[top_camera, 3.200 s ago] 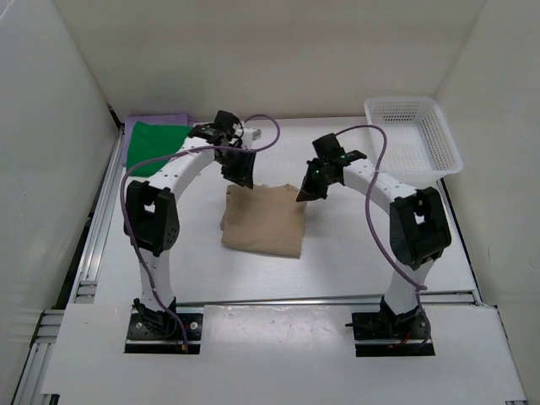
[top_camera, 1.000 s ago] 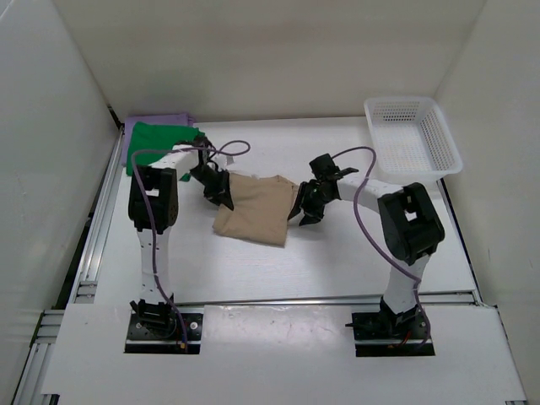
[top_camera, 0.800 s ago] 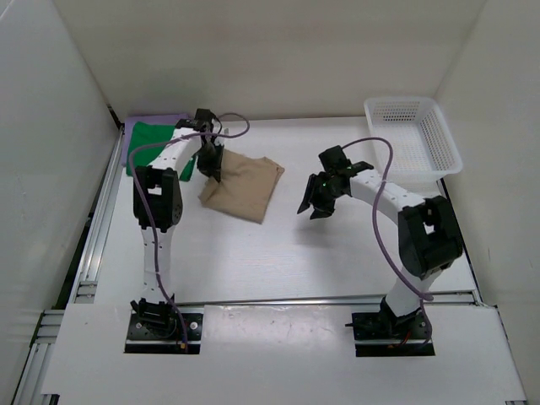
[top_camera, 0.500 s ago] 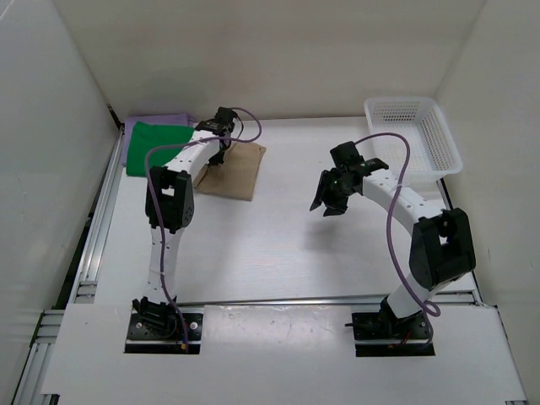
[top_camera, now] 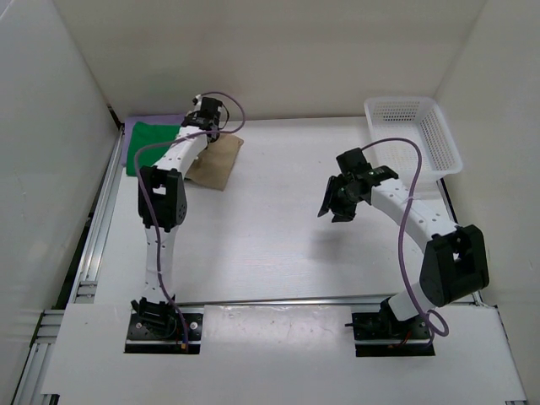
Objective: Fold and stack the t-shirts
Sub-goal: Put the neatly folded tshirt into the corner of the board with the left arm
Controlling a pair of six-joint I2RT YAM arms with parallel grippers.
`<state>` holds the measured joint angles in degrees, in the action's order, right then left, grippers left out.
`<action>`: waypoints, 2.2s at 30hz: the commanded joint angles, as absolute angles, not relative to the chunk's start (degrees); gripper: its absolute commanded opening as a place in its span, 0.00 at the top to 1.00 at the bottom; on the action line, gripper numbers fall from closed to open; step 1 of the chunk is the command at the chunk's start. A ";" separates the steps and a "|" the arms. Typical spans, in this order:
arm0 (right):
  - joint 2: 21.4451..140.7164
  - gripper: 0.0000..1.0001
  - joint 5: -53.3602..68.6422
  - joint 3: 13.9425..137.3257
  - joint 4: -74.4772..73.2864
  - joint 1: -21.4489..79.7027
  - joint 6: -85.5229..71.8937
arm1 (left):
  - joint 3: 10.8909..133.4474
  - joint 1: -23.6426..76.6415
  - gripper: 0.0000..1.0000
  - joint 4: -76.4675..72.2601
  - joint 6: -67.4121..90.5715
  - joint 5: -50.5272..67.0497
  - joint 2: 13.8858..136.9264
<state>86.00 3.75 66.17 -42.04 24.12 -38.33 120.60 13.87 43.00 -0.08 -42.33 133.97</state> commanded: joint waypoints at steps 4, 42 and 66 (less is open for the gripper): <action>84.02 0.48 1.93 64.78 -43.07 24.17 -37.62 | 123.05 8.62 0.90 40.78 0.00 -40.36 123.67; 80.61 0.40 2.20 76.46 -56.41 24.17 -27.87 | 107.55 -7.38 0.00 47.42 0.00 -18.24 98.39; 35.60 0.00 5.80 41.04 -61.87 23.64 -37.36 | 41.92 -18.19 0.00 71.54 0.00 -10.54 39.99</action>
<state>35.77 4.91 40.71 -62.02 23.94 -37.47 41.65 -17.93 71.64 -0.03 -11.40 40.80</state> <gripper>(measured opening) 0.997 0.990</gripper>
